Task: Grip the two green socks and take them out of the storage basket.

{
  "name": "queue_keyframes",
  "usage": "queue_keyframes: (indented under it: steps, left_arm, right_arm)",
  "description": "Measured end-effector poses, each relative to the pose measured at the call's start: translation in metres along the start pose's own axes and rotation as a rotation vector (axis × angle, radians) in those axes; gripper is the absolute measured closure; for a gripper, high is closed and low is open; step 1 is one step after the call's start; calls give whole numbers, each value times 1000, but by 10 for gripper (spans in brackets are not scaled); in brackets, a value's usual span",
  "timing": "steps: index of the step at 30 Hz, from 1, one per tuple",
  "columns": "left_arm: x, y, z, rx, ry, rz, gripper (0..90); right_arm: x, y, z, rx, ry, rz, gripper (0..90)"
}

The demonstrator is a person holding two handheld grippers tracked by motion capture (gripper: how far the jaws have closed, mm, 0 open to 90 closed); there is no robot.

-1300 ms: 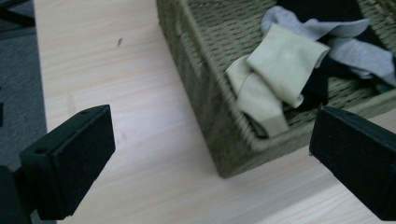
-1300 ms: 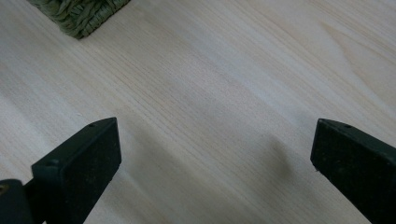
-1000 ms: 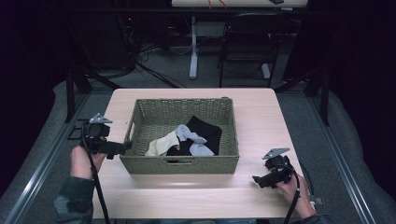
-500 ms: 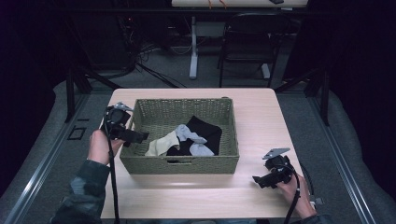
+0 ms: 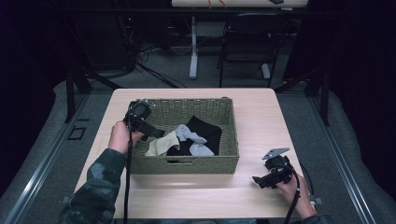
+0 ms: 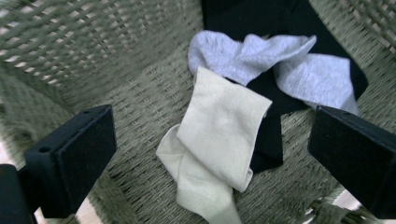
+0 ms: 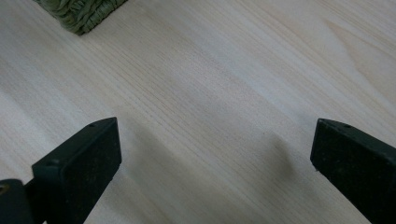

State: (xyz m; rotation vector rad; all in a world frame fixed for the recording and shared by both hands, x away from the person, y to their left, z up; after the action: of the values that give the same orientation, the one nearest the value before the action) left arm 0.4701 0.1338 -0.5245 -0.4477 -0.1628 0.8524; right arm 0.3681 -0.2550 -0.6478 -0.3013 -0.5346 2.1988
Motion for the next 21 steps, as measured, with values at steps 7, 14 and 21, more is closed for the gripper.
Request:
queue_keyframes:
  steps: [7, 14, 21]
  left_arm:
    - [-8, -1, -20, 78, 34, -26, 29]
    - [-14, -1, -40, 145, 50, -51, 32]
    - [-23, 2, -62, 214, 51, -87, 34]
  right_arm:
    - [0, 0, 0, 2, 5, 6, 11]
    - [0, 1, 0, 7, 0, 8, 11]
    - [1, 0, -1, -4, -2, 1, 11]
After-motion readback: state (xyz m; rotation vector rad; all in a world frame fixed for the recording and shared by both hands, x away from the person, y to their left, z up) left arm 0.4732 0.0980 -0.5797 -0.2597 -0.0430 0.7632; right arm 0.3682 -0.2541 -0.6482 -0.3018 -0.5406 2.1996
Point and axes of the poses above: each handheld gripper's, and its own axes: z roughly backward along the jaws, y roughly out of its underside, x roughly to its left, the point moved 10 cm from there along -z, roughly forward along the jaws, and after that the axes turned 4 degrees about x, right-handed, at the moved point
